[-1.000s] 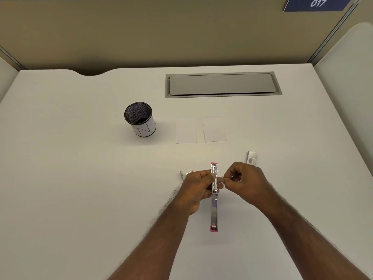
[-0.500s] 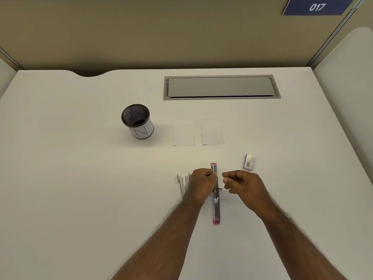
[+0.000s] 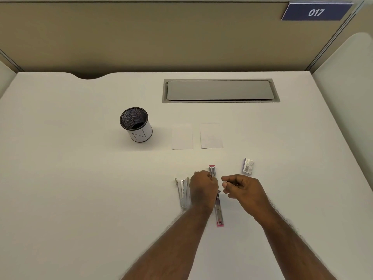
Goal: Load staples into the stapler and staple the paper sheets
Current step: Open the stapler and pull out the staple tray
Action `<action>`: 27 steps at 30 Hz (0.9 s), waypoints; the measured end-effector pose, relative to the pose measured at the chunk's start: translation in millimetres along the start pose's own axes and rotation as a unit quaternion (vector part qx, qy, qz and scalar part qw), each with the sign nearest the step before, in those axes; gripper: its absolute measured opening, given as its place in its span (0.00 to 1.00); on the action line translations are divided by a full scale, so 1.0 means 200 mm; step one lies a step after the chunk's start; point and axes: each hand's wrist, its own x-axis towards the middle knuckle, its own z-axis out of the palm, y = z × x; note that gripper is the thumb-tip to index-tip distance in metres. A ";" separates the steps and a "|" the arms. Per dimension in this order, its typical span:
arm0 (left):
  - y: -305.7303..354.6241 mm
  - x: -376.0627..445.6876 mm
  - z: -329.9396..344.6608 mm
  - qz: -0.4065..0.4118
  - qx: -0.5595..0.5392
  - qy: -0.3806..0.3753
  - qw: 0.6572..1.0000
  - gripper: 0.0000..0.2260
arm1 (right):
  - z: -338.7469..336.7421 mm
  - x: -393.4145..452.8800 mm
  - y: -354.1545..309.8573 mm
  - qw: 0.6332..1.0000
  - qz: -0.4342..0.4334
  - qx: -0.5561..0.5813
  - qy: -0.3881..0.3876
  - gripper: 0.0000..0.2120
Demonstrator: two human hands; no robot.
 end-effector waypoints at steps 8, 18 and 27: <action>0.00 0.03 0.03 0.004 0.057 0.005 0.998 0.09 | -0.01 -0.01 -0.01 1.000 0.007 -0.014 0.009 0.09; -0.06 0.02 -0.10 0.105 -0.007 0.074 0.992 0.08 | -0.01 -0.01 -0.05 0.999 0.003 0.047 0.020 0.07; -0.42 0.08 -0.45 0.183 0.188 0.163 0.951 0.20 | 0.12 0.04 -0.22 0.995 -0.031 0.096 -0.004 0.06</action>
